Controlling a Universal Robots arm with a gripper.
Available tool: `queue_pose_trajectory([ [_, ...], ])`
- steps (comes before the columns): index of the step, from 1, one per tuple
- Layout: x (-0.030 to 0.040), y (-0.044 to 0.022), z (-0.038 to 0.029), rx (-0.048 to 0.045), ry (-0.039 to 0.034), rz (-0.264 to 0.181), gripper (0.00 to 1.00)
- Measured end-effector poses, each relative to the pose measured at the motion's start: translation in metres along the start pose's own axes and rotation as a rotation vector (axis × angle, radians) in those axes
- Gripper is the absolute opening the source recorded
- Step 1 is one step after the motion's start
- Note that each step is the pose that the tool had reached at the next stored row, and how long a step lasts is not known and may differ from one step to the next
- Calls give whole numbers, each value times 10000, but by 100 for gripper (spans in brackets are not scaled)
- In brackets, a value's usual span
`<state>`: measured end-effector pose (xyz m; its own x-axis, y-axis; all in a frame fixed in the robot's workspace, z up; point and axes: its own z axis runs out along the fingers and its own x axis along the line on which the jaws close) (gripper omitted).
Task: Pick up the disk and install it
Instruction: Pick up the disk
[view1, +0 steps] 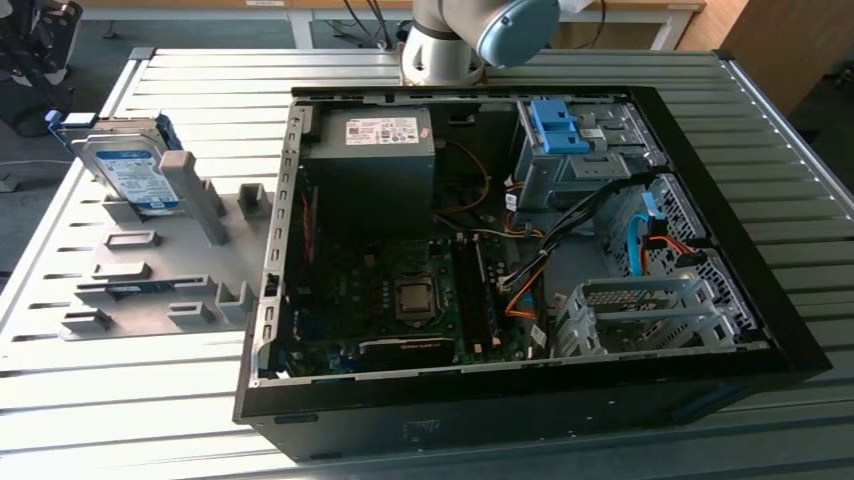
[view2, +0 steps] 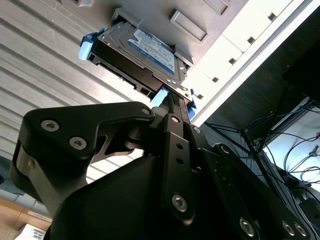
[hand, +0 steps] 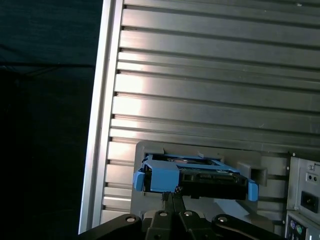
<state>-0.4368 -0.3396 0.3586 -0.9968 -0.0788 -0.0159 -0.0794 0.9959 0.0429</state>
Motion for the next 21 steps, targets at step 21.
queue_pose_trajectory([
  [21,0,0,0,-3,11,-233,11],
])
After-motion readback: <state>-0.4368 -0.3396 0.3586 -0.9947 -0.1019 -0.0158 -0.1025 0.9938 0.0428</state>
